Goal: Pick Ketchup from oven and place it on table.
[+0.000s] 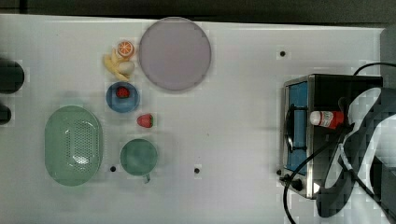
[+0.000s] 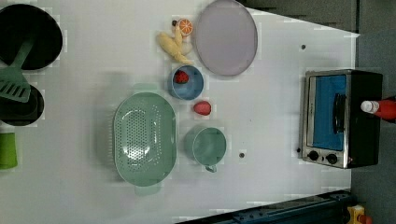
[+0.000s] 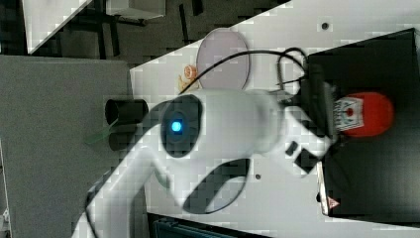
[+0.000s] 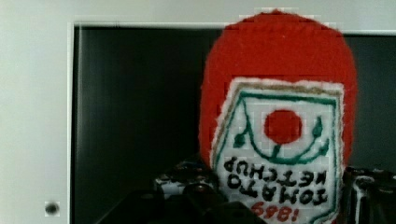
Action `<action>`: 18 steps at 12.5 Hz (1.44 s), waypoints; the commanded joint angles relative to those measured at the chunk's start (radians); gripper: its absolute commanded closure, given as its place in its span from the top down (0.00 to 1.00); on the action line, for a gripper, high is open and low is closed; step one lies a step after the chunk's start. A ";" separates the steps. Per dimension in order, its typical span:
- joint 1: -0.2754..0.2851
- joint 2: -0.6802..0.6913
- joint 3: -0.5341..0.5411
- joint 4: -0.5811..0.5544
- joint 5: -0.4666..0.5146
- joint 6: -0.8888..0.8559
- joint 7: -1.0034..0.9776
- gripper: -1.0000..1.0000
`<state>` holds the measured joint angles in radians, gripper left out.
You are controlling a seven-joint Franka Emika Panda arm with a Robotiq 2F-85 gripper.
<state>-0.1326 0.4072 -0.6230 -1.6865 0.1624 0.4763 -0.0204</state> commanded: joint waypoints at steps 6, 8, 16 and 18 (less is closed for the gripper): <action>0.253 -0.223 0.122 0.110 -0.032 -0.315 -0.079 0.62; 0.288 -0.238 0.176 0.100 -0.032 -0.359 -0.074 0.62; 0.379 -0.239 0.340 -0.055 -0.077 -0.324 0.138 0.62; 0.382 -0.238 0.341 -0.153 -0.090 -0.250 0.209 0.62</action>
<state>0.2598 0.1996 -0.2646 -1.8135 0.0856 0.2448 0.0744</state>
